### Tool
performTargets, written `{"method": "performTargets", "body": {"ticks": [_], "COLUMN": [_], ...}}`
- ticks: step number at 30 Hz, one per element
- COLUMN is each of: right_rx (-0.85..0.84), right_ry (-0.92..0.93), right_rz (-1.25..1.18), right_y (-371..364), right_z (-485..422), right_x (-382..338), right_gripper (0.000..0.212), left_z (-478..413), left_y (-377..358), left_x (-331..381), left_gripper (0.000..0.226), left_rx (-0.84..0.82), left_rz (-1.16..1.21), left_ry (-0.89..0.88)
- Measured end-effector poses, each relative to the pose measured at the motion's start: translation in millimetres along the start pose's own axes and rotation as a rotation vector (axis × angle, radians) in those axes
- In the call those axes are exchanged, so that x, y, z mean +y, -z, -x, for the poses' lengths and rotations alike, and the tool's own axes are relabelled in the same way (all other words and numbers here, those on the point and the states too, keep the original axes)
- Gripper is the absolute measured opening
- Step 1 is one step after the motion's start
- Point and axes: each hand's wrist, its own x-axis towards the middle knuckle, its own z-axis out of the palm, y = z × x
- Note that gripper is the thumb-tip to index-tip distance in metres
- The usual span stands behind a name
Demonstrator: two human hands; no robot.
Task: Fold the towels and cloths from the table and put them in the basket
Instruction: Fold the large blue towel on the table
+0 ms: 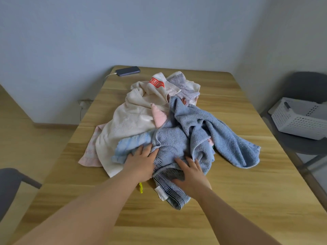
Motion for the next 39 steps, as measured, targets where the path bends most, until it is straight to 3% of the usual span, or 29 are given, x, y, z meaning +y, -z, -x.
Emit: {"method": "performTargets", "body": {"ticks": [3,5,10,13,16,20,23,25,28,29,31,35,39], "right_rx": [0.175,0.286,0.523,0.641,0.728,0.727,0.73,0.741,0.753,0.752,0.718,0.567,0.489], "right_ry": [-0.019,-0.057,-0.033,-0.002,0.029,0.113,0.211,0.251,0.293,0.296,0.314,0.309,0.073], "right_rz": [-0.059,-0.102,-0.475,-0.63,-0.803,-1.195,-1.309,-1.354,-1.383,-1.4,-1.448,-1.38,-1.211], "right_y": [13,32,93,132,167,208,230,240,251,253,256,247,213], "right_z": [21,38,85,119,154,205,241,263,289,295,305,309,297], "right_x": [4,5,-5,-15,-17,-6,5,12,22,25,29,36,63], "right_gripper": [0.017,0.007,0.026,0.03,0.028,0.02,0.016,0.023,0.036,0.037,0.034,0.009,0.022], "left_z": [24,38,81,116,153,209,244,264,287,293,302,308,290], "left_y": [15,25,95,138,171,199,208,208,203,202,198,183,146], "left_x": [10,15,41,65,91,123,139,149,164,169,177,187,187], "left_gripper": [0.059,0.052,0.036,0.035,0.037,0.032,0.032,0.047,0.069,0.059,0.023,0.028,0.01], "left_rx": [0.232,0.35,0.389,0.485,0.399,0.299,0.183,0.152,0.262,0.312,0.427,0.498,0.46], "left_rz": [-0.081,0.038,1.009,1.419,1.817,2.154,2.257,2.285,2.298,2.272,2.2,2.147,2.25], "left_ry": [-0.081,-0.142,-0.071,-0.04,-0.108,-0.268,-0.482,-0.63,-0.769,-0.777,-0.704,-0.54,-0.049]}}
